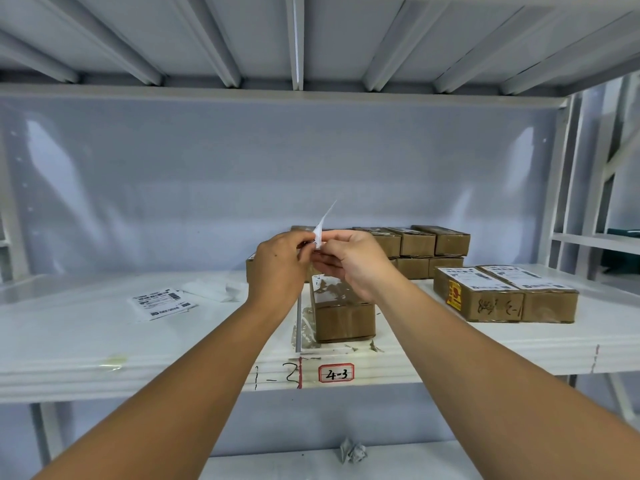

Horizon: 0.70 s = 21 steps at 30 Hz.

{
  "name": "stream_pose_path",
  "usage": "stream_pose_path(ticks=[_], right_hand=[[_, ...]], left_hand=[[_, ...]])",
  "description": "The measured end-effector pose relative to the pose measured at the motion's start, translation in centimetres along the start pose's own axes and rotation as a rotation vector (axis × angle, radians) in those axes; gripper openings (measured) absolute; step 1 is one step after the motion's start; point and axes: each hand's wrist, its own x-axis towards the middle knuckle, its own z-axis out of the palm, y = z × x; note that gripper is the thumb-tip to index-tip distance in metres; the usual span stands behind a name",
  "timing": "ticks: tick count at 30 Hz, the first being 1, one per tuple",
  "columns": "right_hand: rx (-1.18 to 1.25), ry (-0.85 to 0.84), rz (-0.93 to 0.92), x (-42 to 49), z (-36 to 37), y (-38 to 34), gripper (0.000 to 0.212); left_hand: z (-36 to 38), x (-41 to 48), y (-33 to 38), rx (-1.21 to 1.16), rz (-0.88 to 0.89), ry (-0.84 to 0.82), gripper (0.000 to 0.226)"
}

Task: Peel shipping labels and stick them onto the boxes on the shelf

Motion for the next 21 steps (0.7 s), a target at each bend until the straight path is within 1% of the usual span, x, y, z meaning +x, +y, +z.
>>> stream_pose_path(ticks=[8, 16, 21], right_hand=[[-0.002, 0.062, -0.030, 0.24, 0.25, 0.14, 0.015], [-0.011, 0.080, -0.037, 0.30, 0.64, 0.12, 0.012], [0.002, 0.029, -0.027, 0.18, 0.91, 0.14, 0.016]], left_hand=[[-0.30, -0.04, 0.44, -0.058, -0.028, -0.023, 0.020], [-0.23, -0.10, -0.10, -0.015, -0.033, -0.021, 0.022], [-0.53, -0.15, -0.27, -0.012, -0.053, -0.025, 0.025]])
